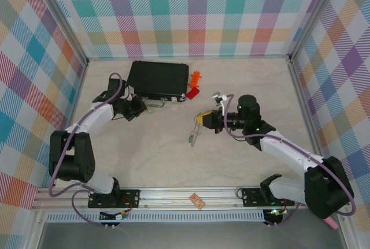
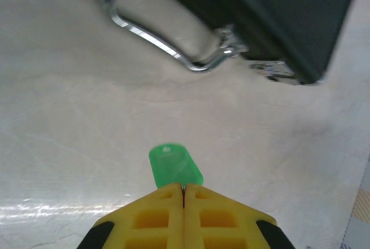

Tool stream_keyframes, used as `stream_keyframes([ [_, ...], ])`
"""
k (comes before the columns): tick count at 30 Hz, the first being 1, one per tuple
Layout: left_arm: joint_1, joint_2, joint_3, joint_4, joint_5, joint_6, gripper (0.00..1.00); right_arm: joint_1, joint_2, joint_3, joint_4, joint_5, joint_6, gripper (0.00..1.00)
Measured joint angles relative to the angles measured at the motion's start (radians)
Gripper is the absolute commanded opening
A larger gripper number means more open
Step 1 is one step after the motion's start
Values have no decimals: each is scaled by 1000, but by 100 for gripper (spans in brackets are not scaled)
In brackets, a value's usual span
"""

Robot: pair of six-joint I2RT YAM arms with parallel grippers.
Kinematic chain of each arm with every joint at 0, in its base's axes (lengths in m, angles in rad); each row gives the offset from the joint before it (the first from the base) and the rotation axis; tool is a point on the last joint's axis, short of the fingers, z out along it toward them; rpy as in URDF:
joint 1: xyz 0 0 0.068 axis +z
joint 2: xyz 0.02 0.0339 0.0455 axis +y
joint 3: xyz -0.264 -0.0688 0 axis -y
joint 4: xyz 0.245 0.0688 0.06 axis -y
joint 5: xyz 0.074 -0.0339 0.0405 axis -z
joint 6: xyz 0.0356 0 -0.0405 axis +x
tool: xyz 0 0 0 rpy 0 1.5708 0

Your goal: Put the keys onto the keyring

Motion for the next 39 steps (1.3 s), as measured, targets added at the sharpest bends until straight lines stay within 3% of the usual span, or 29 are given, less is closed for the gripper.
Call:
stream_keyframes([
  [8,-58,-111,-24,36,32,96,0,8,1,0,0,0,0,0],
  [17,-102,-55,55,-142,20,196,0,15,3,0,0,0,-1,0],
  [30,-104,52,159,-425,-143,231,0,21,13,0,-3,0,-4,0],
  [39,-123,142,185,-471,-254,225,0,21,16,0,-14,0,-7,0],
])
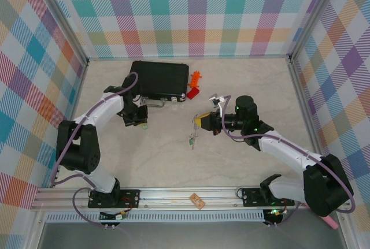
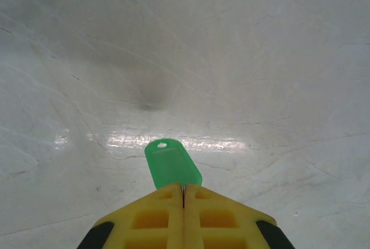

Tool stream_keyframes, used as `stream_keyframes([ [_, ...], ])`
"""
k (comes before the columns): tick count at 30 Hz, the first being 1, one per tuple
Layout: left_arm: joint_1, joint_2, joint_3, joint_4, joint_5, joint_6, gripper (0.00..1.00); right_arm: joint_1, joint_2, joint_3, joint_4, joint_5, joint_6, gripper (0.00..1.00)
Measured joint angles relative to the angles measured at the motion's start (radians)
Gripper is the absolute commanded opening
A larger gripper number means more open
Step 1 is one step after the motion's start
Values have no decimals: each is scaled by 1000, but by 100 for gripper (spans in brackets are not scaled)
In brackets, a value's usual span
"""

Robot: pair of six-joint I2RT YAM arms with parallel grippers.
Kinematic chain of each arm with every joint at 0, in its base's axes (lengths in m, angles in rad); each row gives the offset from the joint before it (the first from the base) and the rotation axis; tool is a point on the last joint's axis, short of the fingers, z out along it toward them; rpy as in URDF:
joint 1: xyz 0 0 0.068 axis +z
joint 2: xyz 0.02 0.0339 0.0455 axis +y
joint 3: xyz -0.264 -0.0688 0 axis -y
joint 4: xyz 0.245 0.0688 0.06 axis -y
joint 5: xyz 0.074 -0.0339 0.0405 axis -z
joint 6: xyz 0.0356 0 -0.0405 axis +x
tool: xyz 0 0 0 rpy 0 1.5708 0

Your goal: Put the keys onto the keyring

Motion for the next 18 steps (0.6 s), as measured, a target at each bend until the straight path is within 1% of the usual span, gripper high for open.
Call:
stream_keyframes([
  [9,-76,49,-10,36,3,-25,0,0,2,0,-1,0,0,0],
  [18,-83,76,13,59,14,-28,0,6,12,0,-1,0,0,0],
])
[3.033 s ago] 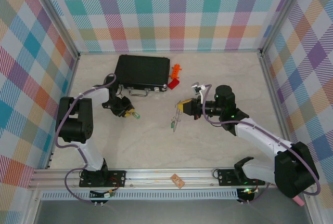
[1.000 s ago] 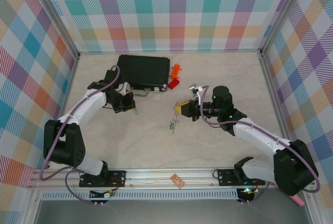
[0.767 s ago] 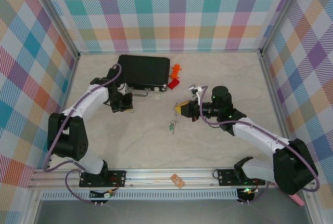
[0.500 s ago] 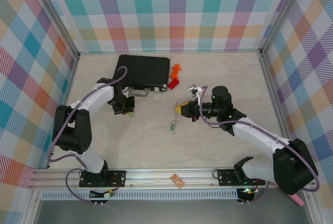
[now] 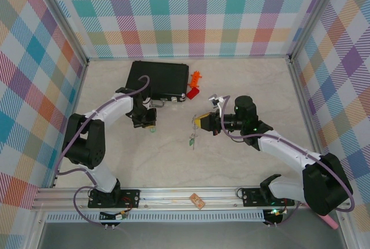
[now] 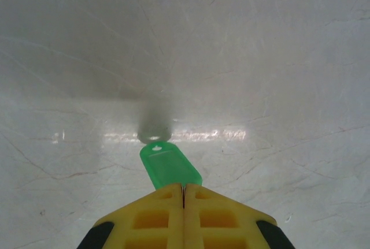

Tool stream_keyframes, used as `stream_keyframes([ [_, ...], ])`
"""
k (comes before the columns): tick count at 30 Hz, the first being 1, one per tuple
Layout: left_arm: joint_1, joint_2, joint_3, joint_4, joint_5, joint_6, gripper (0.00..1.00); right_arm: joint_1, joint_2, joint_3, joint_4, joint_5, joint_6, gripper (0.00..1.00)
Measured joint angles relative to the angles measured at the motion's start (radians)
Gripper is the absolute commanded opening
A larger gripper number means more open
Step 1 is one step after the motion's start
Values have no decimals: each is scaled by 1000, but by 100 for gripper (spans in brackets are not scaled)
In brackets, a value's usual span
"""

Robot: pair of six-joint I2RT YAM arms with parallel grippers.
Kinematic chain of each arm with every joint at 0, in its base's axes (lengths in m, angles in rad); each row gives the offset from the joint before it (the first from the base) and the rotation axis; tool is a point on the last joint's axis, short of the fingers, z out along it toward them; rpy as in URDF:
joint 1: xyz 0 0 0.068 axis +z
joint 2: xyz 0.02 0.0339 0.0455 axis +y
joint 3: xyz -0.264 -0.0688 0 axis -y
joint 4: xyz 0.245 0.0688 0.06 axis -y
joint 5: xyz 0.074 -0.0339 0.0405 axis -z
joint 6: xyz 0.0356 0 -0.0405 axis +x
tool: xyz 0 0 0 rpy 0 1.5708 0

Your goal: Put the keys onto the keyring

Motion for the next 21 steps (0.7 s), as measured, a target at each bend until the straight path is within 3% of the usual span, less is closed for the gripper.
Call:
stream_keyframes([
  [9,0,140,53,18,-13,-2,1,1,5,0,0,0,0,0],
  [21,0,159,56,58,-14,-11,9,1,5,0,0,0,0,0],
])
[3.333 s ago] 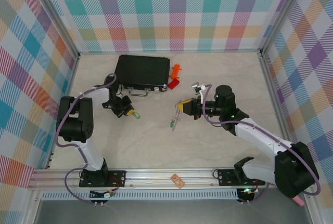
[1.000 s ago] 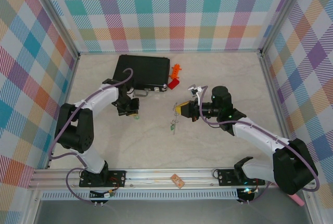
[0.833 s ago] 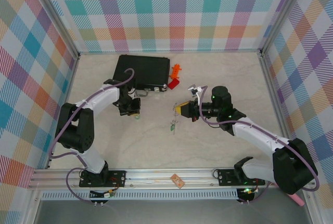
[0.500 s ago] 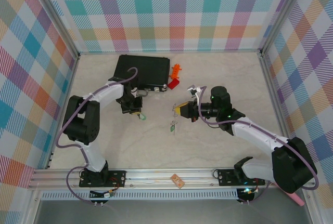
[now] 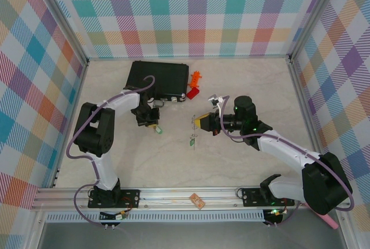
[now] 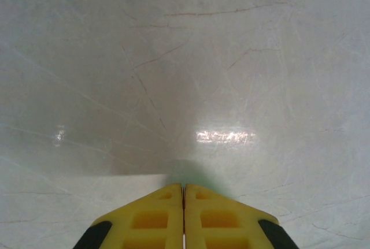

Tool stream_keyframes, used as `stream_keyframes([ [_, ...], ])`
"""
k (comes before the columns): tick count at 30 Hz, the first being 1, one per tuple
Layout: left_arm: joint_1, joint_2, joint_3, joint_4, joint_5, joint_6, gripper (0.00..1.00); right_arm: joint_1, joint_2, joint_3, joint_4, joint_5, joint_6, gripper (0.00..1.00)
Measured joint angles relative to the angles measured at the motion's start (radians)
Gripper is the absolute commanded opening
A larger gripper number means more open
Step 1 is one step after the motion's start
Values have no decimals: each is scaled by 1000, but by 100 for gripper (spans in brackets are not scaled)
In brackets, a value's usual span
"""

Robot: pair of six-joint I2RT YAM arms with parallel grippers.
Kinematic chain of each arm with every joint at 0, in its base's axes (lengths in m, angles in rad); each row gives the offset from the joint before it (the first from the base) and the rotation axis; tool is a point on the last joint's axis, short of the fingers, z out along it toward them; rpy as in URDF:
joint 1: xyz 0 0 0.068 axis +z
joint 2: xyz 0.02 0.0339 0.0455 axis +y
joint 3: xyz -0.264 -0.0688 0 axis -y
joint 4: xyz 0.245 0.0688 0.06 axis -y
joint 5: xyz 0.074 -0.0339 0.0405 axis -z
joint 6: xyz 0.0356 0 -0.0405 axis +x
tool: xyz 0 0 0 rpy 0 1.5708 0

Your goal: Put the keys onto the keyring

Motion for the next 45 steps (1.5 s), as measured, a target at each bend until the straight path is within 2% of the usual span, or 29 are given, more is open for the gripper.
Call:
stream_keyframes([
  [13,1,14,0,6,-3,0,17,5,0,0,0,0,0,0],
  [30,32,14,0,6,0,12,18,6,0,0,0,0,0,0],
  [45,46,21,-1,6,62,11,19,6,0,0,0,0,0,0],
])
